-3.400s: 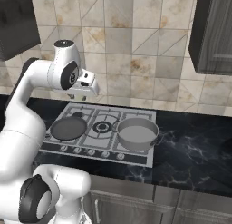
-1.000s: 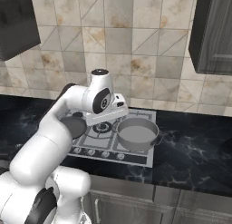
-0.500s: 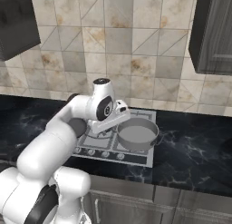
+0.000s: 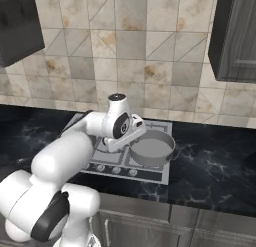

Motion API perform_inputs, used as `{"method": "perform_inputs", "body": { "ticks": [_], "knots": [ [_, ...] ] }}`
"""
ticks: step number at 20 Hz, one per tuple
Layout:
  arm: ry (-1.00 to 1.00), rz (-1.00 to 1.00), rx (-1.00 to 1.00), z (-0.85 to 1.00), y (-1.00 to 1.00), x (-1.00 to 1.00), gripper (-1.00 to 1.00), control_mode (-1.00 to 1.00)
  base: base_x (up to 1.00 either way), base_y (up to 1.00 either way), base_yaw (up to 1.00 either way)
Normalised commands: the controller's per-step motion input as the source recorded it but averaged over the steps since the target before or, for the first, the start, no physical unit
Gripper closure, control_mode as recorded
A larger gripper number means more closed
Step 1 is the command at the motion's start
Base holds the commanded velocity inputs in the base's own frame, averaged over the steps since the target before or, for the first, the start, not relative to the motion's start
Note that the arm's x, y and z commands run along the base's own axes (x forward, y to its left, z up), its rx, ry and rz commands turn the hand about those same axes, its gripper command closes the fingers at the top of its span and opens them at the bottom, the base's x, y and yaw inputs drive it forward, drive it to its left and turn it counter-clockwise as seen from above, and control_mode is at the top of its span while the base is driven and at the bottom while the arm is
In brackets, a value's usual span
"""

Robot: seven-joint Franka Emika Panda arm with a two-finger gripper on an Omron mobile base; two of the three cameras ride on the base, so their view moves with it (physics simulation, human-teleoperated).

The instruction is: Move the pot and pan from the stove into the sink.

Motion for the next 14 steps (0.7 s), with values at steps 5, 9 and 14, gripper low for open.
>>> {"method": "perform_inputs", "body": {
  "ticks": [5, 9, 14],
  "knots": [
    [0.0, 0.07, 0.0, -0.21, 0.0, 0.22, -1.0, -1.0, 0.0, 0.0, 0.0],
    [0.0, 0.06, 0.0, -0.24, -0.03, 0.24, -1.0, -1.0, 0.0, 0.0, 0.0],
    [0.0, 0.06, 0.0, -0.26, -0.1, 0.29, -1.0, -1.0, 0.0, 0.0, 0.0]
  ]
}}
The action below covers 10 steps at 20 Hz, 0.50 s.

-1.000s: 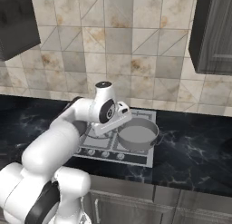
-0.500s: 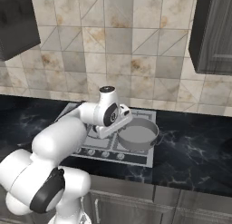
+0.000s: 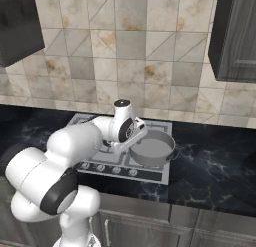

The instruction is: Move the pot and pan from the stove into the sink.

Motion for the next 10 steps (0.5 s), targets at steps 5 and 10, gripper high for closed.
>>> {"method": "perform_inputs", "body": {
  "ticks": [5, 10],
  "knots": [
    [0.0, 0.05, 0.0, -0.25, -0.17, 0.39, -1.0, -1.0, 0.0, 0.0, 0.0],
    [0.0, 0.04, 0.0, -0.3, -0.18, 0.37, -1.0, -1.0, 0.0, 0.0, 0.0]
  ]
}}
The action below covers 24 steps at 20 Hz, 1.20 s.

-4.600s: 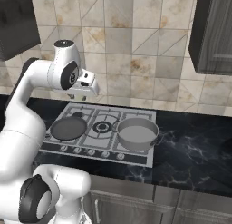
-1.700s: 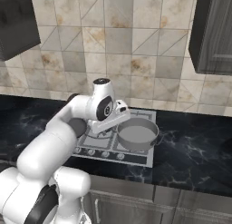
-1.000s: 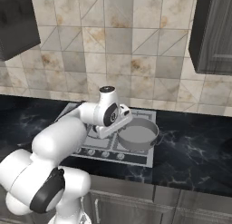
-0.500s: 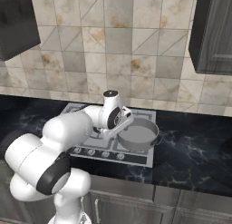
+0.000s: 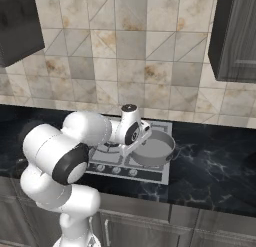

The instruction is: Move the pot and pan from the stove into the sink.

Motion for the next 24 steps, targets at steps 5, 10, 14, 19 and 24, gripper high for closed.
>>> {"method": "perform_inputs", "body": {
  "ticks": [5, 10, 14, 19, 24],
  "knots": [
    [0.0, 0.04, -0.01, -0.43, -0.14, 0.22, -1.0, -1.0, 0.0, 0.0, 0.0],
    [0.01, 0.02, -0.05, -0.38, -0.03, 0.08, 1.0, -1.0, 0.0, 0.0, 0.0],
    [0.01, 0.01, -0.02, -0.1, 0.0, 0.0, 1.0, -1.0, 0.0, 0.0, 0.0],
    [0.0, 0.0, 0.0, 0.0, 0.0, 0.0, 1.0, -1.0, 0.0, 0.0, 0.0],
    [-0.01, 0.0, 0.03, 0.27, 0.0, 0.0, 1.0, -1.0, 0.0, 0.0, 0.0]
  ]
}}
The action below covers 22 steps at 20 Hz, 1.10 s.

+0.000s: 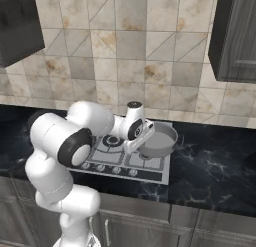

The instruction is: Move the pot and pan from the stove into the sink.

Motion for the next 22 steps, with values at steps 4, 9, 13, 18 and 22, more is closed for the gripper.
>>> {"method": "perform_inputs", "body": {
  "ticks": [4, 9, 13, 18, 22],
  "knots": [
    [-0.06, 0.0, 0.05, 0.61, 0.0, -0.02, 1.0, -1.0, 0.0, 0.0, 0.0],
    [-0.04, 0.02, 0.04, 0.73, 0.01, -0.08, 1.0, -1.0, 0.0, 0.0, 0.0],
    [-0.01, 0.05, 0.01, 0.76, 0.06, -0.22, 1.0, -1.0, 0.0, 0.0, 0.0],
    [0.0, 0.07, 0.0, 0.77, 0.08, -0.36, 1.0, -1.0, 0.0, 0.0, 0.0],
    [-0.03, 0.09, 0.0, 0.66, 0.13, -0.51, 1.0, -1.0, 0.0, 0.0, 0.0]
  ]
}}
